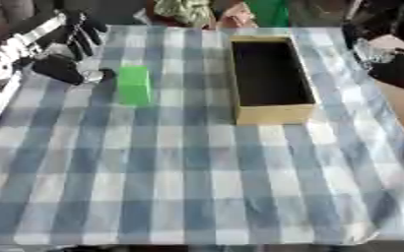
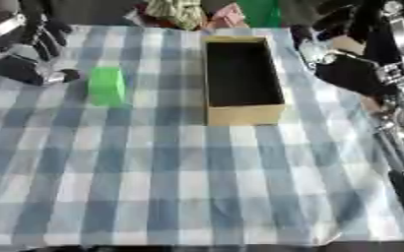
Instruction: Pick up objects on the table and place them in the box.
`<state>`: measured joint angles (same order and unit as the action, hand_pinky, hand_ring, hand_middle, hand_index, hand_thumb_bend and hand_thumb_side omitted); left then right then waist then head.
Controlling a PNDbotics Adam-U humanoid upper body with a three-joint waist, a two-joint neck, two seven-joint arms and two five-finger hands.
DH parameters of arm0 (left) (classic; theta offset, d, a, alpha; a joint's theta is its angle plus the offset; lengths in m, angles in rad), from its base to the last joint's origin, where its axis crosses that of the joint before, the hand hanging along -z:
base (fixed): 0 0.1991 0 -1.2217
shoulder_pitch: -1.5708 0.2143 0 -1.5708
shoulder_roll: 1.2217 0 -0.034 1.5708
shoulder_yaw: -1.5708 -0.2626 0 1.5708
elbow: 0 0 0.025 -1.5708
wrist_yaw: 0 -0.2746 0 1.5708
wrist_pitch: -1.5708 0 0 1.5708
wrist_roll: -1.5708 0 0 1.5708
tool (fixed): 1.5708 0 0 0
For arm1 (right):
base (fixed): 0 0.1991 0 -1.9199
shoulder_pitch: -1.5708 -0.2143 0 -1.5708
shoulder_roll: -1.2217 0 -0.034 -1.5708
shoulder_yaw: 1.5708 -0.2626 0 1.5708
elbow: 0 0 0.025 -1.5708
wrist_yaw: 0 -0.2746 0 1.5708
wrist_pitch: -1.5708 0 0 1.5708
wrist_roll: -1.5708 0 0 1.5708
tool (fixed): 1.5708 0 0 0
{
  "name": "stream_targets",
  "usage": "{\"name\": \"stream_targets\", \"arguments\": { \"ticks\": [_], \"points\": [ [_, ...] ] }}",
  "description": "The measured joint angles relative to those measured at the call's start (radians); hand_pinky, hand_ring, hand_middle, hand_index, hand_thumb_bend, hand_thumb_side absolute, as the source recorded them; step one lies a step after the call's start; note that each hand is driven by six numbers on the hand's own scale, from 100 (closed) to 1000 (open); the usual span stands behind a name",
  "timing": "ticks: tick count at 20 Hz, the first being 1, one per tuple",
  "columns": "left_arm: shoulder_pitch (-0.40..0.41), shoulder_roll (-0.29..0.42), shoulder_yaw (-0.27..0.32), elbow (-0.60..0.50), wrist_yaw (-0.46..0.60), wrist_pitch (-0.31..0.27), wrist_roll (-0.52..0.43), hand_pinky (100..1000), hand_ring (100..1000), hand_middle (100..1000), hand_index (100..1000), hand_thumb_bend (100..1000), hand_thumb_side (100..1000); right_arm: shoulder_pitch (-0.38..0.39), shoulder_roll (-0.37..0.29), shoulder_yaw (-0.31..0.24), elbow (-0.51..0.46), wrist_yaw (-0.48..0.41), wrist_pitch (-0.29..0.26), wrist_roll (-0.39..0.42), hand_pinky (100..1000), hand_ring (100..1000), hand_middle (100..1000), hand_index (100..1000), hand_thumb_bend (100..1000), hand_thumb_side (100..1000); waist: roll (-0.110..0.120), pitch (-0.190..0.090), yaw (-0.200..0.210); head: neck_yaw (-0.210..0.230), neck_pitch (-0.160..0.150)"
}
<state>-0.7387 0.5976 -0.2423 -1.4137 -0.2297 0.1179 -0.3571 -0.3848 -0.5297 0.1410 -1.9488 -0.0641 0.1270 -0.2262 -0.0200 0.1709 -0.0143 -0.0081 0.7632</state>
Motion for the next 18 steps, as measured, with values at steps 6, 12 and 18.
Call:
{"name": "stream_targets", "arguments": {
  "ticks": [6,12,18],
  "points": [
    [0.009,0.0,0.0,0.0,0.001,0.002,-0.001,525,561,595,783,565,100,0.006,0.0,0.0,0.0,0.0,-0.001,-0.001,550,582,578,765,353,100,0.001,-0.003,0.001,-0.003,0.0],
    [0.009,0.0,-0.003,-0.004,-0.002,0.005,-0.007,548,591,617,787,580,100,0.007,0.004,0.0,0.0,0.0,-0.002,-0.002,550,582,579,766,319,100,0.001,-0.005,0.003,-0.004,0.0],
    [-0.018,0.0,-0.022,0.017,-0.063,-0.004,-0.042,590,626,656,801,620,100,0.007,0.006,0.0,0.0,0.0,-0.001,-0.001,550,582,579,766,315,100,0.0,-0.005,0.003,-0.004,0.0]
  ]
}}
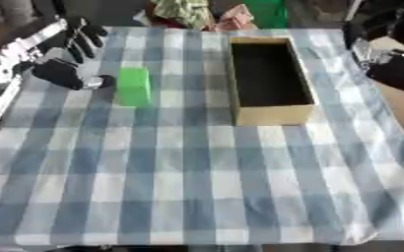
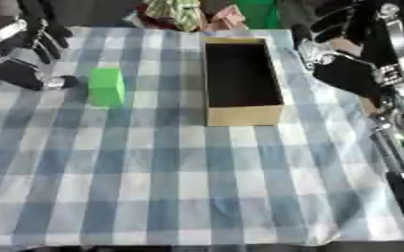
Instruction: Pick up objects on the table and place them in the box.
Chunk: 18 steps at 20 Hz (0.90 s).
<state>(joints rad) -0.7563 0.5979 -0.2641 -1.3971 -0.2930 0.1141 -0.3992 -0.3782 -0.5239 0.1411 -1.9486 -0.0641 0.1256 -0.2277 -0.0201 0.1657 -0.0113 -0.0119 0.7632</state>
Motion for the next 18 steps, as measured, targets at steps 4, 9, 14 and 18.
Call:
{"name": "stream_targets", "arguments": {
  "ticks": [4,9,14,18],
  "points": [
    [-0.011,-0.001,-0.003,0.026,-0.034,-0.013,-0.016,618,652,678,811,629,100,0.0,0.0,0.0,0.0,0.0,0.0,0.0,550,582,579,766,303,100,0.0,0.0,-0.001,0.0,0.0],
    [-0.1,-0.046,-0.028,0.113,-0.092,0.013,-0.04,637,668,692,815,629,100,-0.001,0.002,0.002,0.0,-0.001,0.001,0.006,550,582,579,766,300,100,-0.004,0.0,-0.017,0.006,0.0],
    [-0.153,-0.116,-0.034,0.245,-0.173,0.001,-0.013,654,680,702,818,632,100,-0.006,0.01,0.007,0.001,-0.004,0.001,0.012,551,582,579,766,297,100,-0.006,0.004,-0.03,0.012,0.0],
    [-0.168,-0.155,-0.033,0.342,-0.24,-0.033,0.015,660,684,704,819,636,100,-0.008,0.011,0.007,0.001,-0.005,-0.002,0.015,551,582,578,766,296,100,-0.006,0.007,-0.036,0.016,0.0]
  ]
}}
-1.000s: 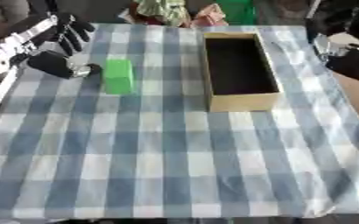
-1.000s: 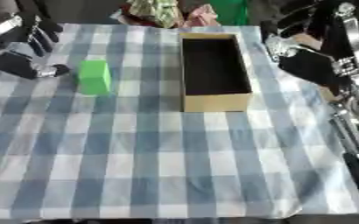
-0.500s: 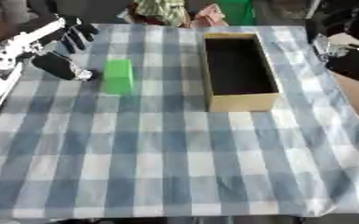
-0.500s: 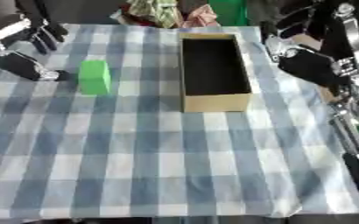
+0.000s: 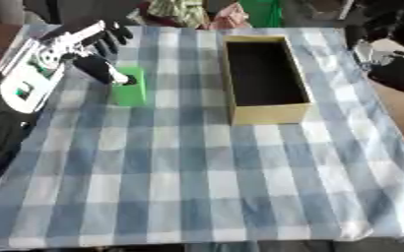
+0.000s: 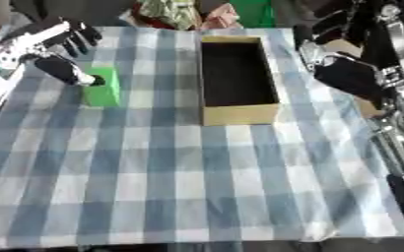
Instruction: Pick up objects on the table and place them in the box.
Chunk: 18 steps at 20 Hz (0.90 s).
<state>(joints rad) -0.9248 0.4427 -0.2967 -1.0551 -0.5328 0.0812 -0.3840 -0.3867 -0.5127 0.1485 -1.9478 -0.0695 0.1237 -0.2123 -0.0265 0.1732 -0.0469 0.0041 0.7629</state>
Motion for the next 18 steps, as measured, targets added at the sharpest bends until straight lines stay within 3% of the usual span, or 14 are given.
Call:
{"name": "stream_targets", "arguments": {
  "ticks": [8,18],
  "points": [
    [0.0,-0.038,0.028,0.093,-0.124,-0.065,0.004,676,692,710,822,645,100,0.0,0.007,0.0,0.001,-0.001,-0.001,0.0,551,581,577,766,294,100,0.001,0.006,0.001,0.002,0.0],
    [0.002,-0.047,0.043,0.123,-0.226,-0.078,0.054,704,696,703,821,641,100,0.001,0.007,0.0,0.006,-0.002,-0.005,-0.003,550,580,575,765,289,100,0.001,0.009,0.003,0.001,0.0]
  ]
}}
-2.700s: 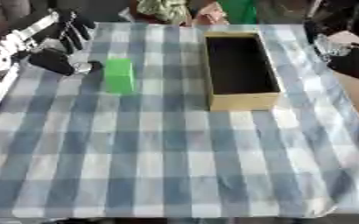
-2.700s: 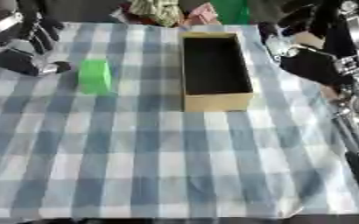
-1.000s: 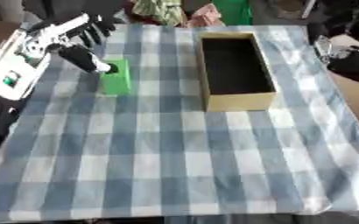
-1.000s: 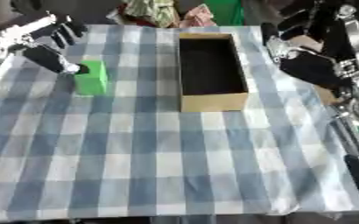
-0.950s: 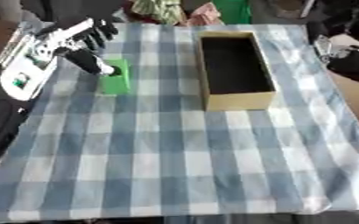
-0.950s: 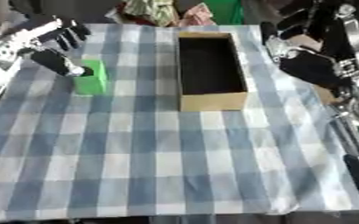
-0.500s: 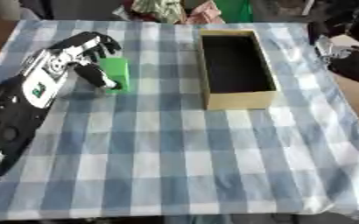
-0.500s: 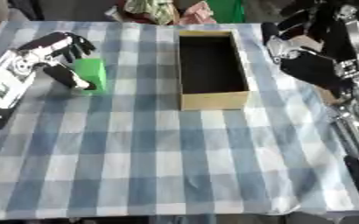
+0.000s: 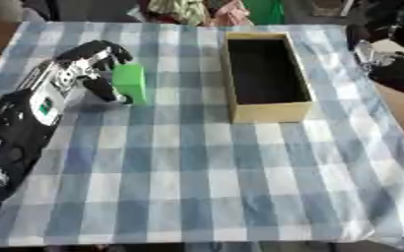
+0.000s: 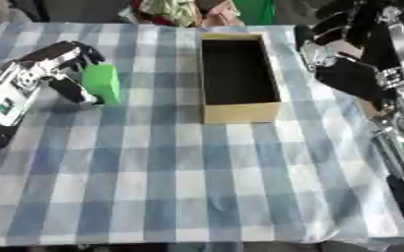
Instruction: Pick up objects on the table and place them in the box.
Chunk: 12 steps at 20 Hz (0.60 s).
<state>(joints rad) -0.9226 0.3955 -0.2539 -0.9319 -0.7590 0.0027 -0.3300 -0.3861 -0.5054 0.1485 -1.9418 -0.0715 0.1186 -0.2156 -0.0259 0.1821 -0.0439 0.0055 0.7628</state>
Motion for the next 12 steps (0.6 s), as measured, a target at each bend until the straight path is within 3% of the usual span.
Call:
{"name": "stream_targets", "arguments": {
  "ticks": [12],
  "points": [
    [0.002,0.0,0.005,0.005,-0.047,0.003,0.023,666,590,497,714,579,100,0.0,0.0,0.0,0.0,-0.001,-0.001,0.0,551,579,574,764,280,100,0.0,0.0,0.001,-0.006,0.0]
  ]
}}
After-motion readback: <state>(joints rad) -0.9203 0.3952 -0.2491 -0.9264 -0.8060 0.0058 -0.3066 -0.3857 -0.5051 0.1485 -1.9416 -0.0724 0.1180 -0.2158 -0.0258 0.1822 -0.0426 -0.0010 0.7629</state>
